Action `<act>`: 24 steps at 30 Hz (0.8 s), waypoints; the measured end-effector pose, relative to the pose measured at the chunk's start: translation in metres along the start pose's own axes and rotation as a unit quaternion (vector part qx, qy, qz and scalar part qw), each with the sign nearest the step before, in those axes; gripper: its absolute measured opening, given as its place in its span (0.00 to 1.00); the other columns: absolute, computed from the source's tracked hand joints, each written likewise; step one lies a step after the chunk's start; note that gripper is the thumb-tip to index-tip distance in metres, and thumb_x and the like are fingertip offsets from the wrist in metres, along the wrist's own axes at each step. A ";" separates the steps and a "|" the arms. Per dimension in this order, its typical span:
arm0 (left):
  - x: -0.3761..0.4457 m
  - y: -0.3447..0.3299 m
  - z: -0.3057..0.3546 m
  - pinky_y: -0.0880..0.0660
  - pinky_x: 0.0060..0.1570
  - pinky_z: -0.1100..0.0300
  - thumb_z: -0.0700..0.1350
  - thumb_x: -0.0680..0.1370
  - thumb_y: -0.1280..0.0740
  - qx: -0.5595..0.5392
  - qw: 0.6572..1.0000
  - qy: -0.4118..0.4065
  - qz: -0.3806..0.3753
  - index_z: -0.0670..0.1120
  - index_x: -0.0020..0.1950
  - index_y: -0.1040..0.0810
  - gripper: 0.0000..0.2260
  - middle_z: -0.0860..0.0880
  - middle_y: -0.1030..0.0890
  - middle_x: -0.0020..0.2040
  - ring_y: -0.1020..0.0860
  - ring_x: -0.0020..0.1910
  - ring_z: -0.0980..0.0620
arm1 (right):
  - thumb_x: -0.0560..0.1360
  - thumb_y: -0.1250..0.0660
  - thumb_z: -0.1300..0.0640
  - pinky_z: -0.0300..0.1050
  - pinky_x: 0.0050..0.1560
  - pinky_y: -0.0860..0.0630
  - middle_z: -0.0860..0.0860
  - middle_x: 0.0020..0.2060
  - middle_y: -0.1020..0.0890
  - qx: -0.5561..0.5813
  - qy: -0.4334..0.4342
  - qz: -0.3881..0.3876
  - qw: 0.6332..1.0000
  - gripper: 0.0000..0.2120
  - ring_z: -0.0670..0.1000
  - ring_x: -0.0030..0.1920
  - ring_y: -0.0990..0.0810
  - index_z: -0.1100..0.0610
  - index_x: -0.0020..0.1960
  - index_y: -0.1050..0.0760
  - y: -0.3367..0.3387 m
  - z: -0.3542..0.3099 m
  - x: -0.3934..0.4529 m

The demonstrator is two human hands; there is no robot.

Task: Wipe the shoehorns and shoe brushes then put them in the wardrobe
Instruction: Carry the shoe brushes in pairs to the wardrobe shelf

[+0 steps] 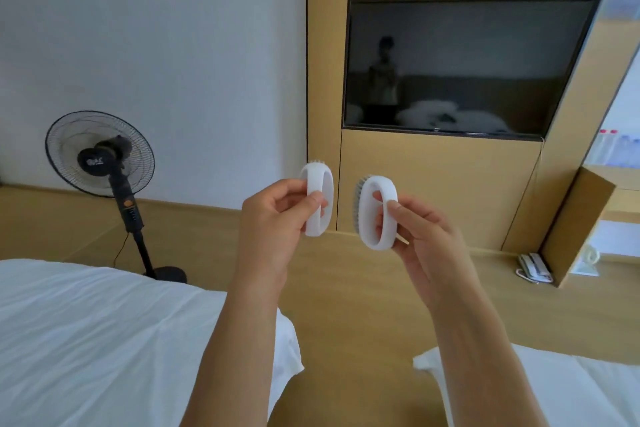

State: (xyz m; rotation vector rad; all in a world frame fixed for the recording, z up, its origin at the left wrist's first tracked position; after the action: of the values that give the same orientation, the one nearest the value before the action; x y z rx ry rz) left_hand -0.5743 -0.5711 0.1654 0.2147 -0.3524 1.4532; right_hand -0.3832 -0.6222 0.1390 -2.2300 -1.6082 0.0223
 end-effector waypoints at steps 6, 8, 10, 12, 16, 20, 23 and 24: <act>0.070 -0.038 -0.054 0.22 0.43 0.59 0.43 0.75 0.29 -0.047 0.996 0.048 -0.062 0.50 0.51 0.16 0.06 0.50 0.14 0.44 0.16 0.47 0.53 | 0.79 0.34 0.59 0.49 0.53 0.25 0.56 0.47 0.18 0.003 -0.004 0.043 0.999 0.09 0.52 0.49 0.20 0.59 0.54 0.16 0.018 0.028 0.068; 0.092 -0.052 -0.072 0.22 0.43 0.59 0.42 0.76 0.29 -0.053 0.994 0.060 -0.075 0.49 0.52 0.16 0.07 0.50 0.14 0.44 0.16 0.47 0.53 | 0.79 0.34 0.60 0.48 0.52 0.24 0.56 0.47 0.18 0.004 -0.005 0.056 0.998 0.09 0.51 0.48 0.20 0.59 0.53 0.16 0.027 0.038 0.092; 0.115 -0.067 -0.089 0.22 0.41 0.61 0.42 0.75 0.29 -0.053 0.994 0.059 -0.079 0.49 0.52 0.16 0.06 0.50 0.14 0.43 0.16 0.46 0.54 | 0.79 0.33 0.59 0.48 0.52 0.24 0.56 0.47 0.17 0.004 -0.007 0.065 0.998 0.09 0.51 0.48 0.19 0.58 0.54 0.16 0.039 0.048 0.117; 0.139 -0.083 -0.105 0.21 0.39 0.63 0.41 0.75 0.28 -0.056 0.994 0.058 -0.077 0.48 0.51 0.16 0.06 0.50 0.14 0.43 0.16 0.44 0.54 | 0.79 0.33 0.59 0.49 0.52 0.24 0.56 0.47 0.17 0.007 -0.010 0.072 0.997 0.09 0.52 0.48 0.19 0.59 0.55 0.16 0.052 0.058 0.145; 0.190 -0.122 -0.136 0.22 0.37 0.66 0.40 0.75 0.29 -0.045 0.995 0.059 -0.068 0.47 0.52 0.16 0.07 0.49 0.14 0.42 0.16 0.43 0.54 | 0.79 0.34 0.59 0.47 0.50 0.23 0.55 0.44 0.17 0.007 -0.012 0.069 0.998 0.09 0.51 0.46 0.19 0.58 0.53 0.16 0.080 0.072 0.213; 0.255 -0.168 -0.157 0.21 0.38 0.65 0.40 0.75 0.29 -0.038 0.997 0.060 -0.041 0.46 0.52 0.16 0.07 0.49 0.14 0.42 0.16 0.43 0.54 | 0.81 0.37 0.56 0.48 0.50 0.24 0.53 0.41 0.18 0.018 -0.020 0.052 0.998 0.12 0.51 0.44 0.20 0.60 0.49 0.15 0.106 0.076 0.297; 0.308 -0.200 -0.165 0.21 0.41 0.60 0.40 0.75 0.29 -0.033 0.998 0.052 -0.015 0.47 0.52 0.16 0.07 0.50 0.14 0.42 0.16 0.43 0.55 | 0.83 0.42 0.49 0.50 0.51 0.22 0.54 0.43 0.15 0.053 -0.042 0.062 0.996 0.21 0.51 0.45 0.17 0.58 0.45 0.14 0.122 0.073 0.361; 0.324 -0.209 -0.169 0.20 0.43 0.58 0.40 0.75 0.29 -0.032 0.998 0.049 -0.007 0.47 0.52 0.16 0.07 0.50 0.14 0.42 0.16 0.43 0.55 | 0.83 0.44 0.48 0.51 0.53 0.22 0.55 0.45 0.14 0.068 -0.048 0.063 0.995 0.24 0.52 0.45 0.16 0.58 0.44 0.14 0.128 0.074 0.382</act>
State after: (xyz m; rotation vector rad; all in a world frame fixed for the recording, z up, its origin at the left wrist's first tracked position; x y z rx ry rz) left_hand -0.3239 -0.2334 0.1398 0.0935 -0.3177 1.4315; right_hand -0.1538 -0.2845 0.1107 -2.2510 -1.4645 0.2695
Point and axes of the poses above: each hand's wrist, its own x-axis towards the middle knuckle, its own y-axis out of the back of the hand, z = x × y, the point moved 3 cm from there along x, towards the middle knuckle
